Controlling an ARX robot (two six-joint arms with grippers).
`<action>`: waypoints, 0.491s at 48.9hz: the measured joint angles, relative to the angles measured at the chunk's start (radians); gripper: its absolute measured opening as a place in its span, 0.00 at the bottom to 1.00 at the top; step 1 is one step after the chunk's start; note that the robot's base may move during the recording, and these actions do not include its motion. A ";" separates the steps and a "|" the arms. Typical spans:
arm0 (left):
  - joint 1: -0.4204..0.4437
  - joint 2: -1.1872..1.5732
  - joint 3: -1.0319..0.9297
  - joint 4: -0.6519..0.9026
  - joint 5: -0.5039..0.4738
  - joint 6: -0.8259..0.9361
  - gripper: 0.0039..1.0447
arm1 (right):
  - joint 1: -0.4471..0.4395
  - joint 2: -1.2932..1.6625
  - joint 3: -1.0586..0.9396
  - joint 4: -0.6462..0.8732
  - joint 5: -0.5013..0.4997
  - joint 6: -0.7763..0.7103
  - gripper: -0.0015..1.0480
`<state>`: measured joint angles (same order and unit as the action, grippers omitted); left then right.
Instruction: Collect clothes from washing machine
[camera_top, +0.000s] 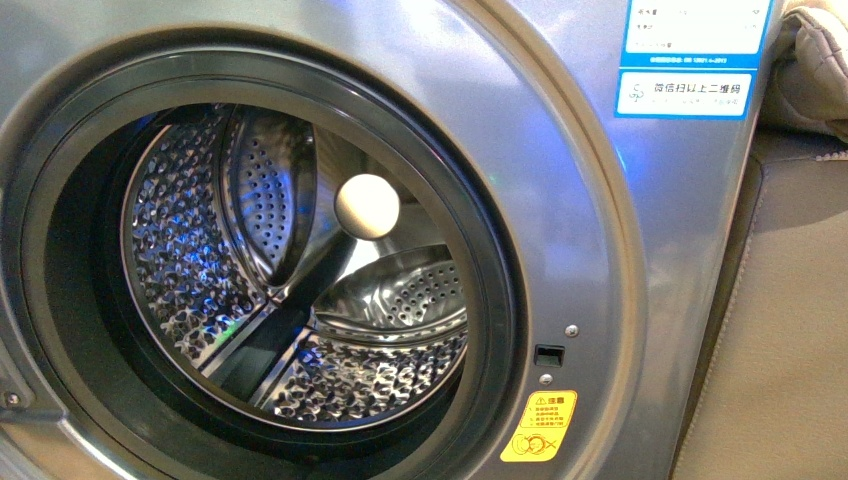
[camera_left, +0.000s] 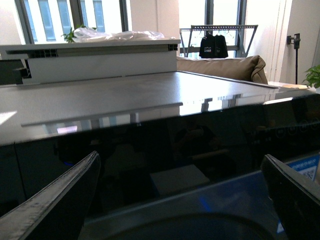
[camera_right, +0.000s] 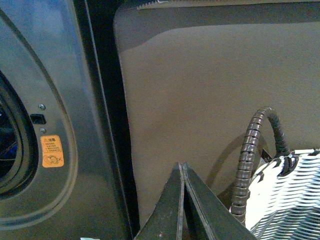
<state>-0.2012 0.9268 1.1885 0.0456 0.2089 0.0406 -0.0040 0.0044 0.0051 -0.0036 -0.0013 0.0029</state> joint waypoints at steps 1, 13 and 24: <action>0.001 -0.016 -0.022 0.000 0.002 -0.011 0.94 | 0.000 0.000 0.000 0.000 0.000 0.000 0.02; -0.020 -0.220 -0.334 -0.170 -0.402 -0.037 0.64 | 0.000 0.000 0.000 0.000 0.000 0.000 0.02; 0.060 -0.393 -0.668 -0.029 -0.341 -0.040 0.23 | 0.000 0.000 0.000 0.000 0.000 0.000 0.02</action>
<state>-0.1417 0.5335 0.5201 0.0170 -0.1322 0.0002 -0.0036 0.0044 0.0051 -0.0036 -0.0013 0.0029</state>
